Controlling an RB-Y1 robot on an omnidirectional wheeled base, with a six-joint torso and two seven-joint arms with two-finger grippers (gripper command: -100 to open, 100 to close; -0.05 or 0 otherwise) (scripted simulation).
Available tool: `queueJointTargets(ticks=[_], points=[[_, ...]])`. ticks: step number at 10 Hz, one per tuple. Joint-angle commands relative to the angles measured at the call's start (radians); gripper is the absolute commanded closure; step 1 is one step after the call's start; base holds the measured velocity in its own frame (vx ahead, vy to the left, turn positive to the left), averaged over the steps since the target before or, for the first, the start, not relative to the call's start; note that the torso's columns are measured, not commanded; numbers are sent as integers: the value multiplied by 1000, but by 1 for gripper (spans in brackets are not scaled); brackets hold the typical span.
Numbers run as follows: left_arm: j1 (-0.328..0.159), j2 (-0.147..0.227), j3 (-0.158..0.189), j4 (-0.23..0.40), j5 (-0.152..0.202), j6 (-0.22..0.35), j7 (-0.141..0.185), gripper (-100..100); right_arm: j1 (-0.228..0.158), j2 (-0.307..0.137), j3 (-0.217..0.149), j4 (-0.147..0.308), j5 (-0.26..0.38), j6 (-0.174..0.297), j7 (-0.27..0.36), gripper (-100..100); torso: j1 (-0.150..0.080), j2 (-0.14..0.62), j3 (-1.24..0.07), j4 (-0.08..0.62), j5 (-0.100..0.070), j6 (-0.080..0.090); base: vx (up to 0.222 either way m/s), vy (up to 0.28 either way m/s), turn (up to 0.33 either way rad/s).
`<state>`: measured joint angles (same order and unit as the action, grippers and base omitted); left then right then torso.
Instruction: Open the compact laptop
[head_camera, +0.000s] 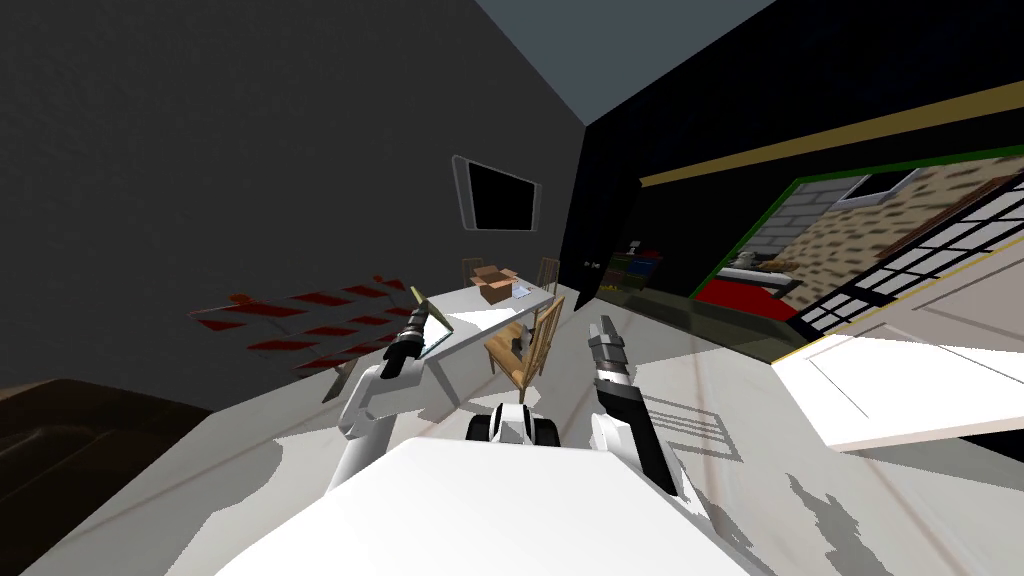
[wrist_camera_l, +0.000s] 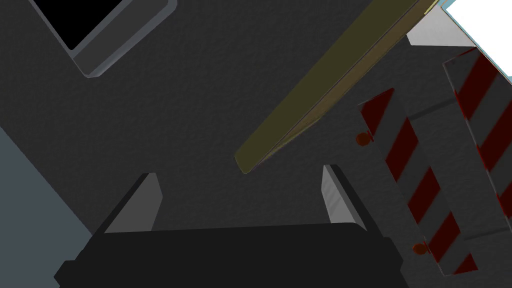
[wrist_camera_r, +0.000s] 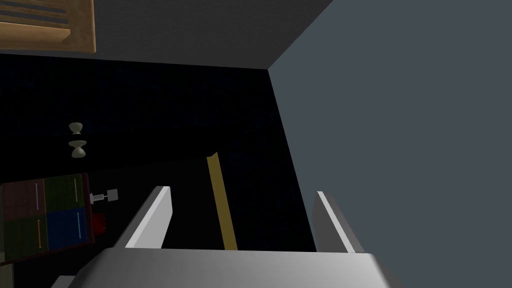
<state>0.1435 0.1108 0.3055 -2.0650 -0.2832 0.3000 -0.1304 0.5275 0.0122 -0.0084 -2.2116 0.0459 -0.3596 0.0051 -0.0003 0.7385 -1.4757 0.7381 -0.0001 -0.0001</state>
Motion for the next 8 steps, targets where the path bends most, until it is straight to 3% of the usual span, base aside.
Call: queueJointTargets(ticks=[1, 5, 8], points=[[-27, -54, 20, 14, -14, 52, -4, -100, 0, 0, 0, 0, 0, 0, 0, 0, 0, 0, 0, 0, 0, 0, 29, 22, -100], [-43, -157, 35, 24, -25, 86, -7, -100, 0, 0, 0, 0, 0, 0, 0, 0, 0, 0, 0, 0, 0, 0, 15, 15, -53], [-46, -146, 34, 14, -25, 95, -9, -100, 0, 0, 0, 0, 0, 0, 0, 0, 2, -4, -2, -1, 0, 0, 45, 24, -21]])
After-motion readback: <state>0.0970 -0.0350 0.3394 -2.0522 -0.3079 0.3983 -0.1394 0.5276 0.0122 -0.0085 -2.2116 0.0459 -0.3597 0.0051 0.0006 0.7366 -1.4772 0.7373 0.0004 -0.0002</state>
